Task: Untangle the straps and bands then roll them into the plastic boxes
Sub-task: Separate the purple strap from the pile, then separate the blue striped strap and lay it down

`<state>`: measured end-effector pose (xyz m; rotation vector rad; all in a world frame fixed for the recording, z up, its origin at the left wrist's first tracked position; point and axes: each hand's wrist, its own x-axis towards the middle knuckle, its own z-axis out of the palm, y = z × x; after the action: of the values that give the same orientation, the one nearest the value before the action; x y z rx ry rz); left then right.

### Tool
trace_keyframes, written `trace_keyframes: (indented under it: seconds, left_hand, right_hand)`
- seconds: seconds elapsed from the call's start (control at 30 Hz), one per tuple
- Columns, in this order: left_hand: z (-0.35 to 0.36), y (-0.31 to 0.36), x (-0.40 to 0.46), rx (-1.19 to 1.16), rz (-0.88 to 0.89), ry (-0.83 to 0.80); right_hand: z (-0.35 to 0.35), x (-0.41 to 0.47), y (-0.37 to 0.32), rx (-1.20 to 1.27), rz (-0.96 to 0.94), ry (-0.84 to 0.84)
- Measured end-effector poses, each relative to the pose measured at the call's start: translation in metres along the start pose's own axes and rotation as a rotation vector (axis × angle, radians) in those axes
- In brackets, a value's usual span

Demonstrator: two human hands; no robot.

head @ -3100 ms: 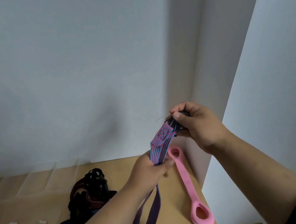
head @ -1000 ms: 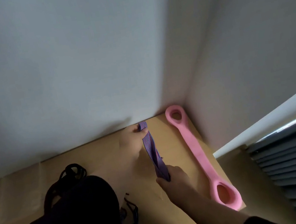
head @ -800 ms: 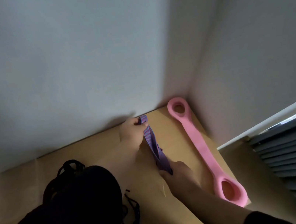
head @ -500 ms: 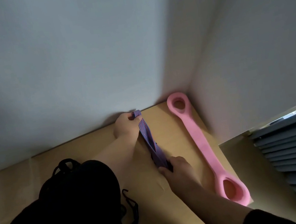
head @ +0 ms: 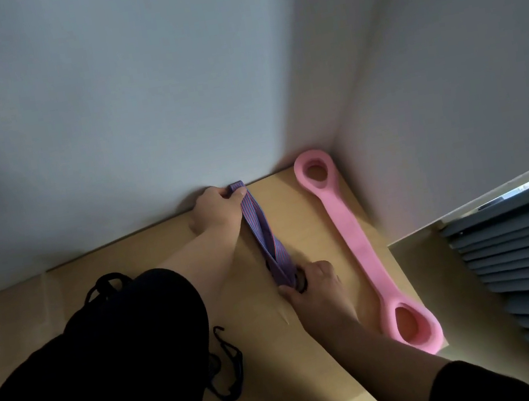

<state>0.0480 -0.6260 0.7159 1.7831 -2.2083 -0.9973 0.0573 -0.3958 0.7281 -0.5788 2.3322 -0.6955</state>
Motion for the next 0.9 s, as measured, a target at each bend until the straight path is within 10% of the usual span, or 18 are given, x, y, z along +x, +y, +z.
trace_keyframes:
  seconds: [0.9]
  left_hand:
    - [-0.121, -0.114, -0.163, -0.036, 0.115, -0.016]
  right_hand:
    - [-0.026, -0.096, -0.006, -0.029, -0.185, -0.034]
